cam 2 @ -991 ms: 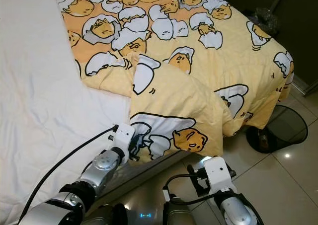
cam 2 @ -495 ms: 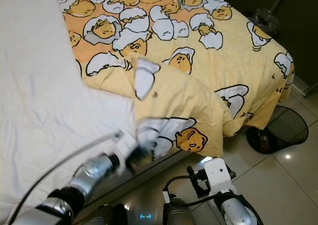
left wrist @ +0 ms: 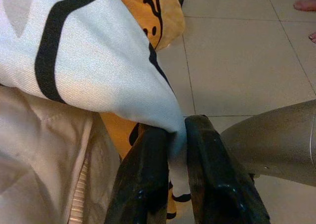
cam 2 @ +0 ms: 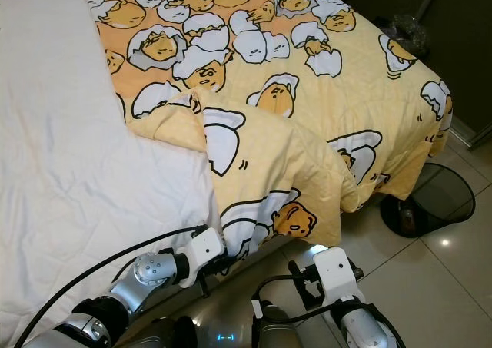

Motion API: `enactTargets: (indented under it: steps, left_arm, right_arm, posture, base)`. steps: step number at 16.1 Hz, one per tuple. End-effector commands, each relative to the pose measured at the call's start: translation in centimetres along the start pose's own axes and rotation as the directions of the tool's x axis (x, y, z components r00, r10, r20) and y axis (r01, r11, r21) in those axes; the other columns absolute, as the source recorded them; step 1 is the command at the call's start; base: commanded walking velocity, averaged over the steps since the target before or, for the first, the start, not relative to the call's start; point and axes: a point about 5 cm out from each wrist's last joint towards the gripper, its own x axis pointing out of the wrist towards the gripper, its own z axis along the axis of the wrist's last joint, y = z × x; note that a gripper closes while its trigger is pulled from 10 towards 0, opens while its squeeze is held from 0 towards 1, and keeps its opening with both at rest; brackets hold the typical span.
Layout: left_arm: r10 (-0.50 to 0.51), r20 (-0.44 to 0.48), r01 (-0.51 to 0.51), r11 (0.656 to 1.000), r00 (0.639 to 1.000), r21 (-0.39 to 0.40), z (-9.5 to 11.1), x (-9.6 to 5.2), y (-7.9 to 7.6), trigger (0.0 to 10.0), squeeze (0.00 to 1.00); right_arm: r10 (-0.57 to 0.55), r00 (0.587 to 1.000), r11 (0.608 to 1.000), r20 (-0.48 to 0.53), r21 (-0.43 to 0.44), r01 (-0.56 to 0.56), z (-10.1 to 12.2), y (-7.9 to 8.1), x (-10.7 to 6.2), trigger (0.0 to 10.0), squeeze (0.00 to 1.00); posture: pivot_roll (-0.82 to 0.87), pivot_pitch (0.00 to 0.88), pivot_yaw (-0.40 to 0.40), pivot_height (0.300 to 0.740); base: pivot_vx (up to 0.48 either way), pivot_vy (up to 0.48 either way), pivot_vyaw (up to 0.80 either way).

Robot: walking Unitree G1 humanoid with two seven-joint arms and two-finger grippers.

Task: Clean up the room

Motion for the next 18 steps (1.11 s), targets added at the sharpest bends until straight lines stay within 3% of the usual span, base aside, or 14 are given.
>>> enactTargets:
  steps: [1,14,18]
  left_arm:
    - [0.000,0.002,0.000,1.000,1.000,-0.005,-0.26,0.04,-0.47,10.0,0.00]
    - [0.093,0.040,-0.090,0.993,0.995,-0.073,0.07,0.09,-0.04,10.0,0.00]
    - [0.101,0.035,-0.099,0.993,0.994,-0.062,0.06,0.15,-0.14,10.0,0.00]
  right_arm:
    - [0.006,1.000,1.000,-0.020,-0.012,-0.007,-0.57,0.01,-0.29,10.0,0.00]
    - [0.015,1.000,1.000,-0.019,-0.021,-0.015,-0.51,0.03,-0.15,10.0,0.00]
    - [0.014,1.000,1.000,-0.020,-0.023,-0.014,-0.48,-0.04,-0.12,10.0,0.00]
  posture:
    - [-0.27,0.175,-0.004,0.740]
    - [-0.26,0.175,-0.009,0.740]
    - [-0.27,0.173,-0.009,0.740]
  base:
    - [0.000,0.000,0.00]
    - [0.000,0.000,0.00]
    - [-0.367,0.000,0.00]
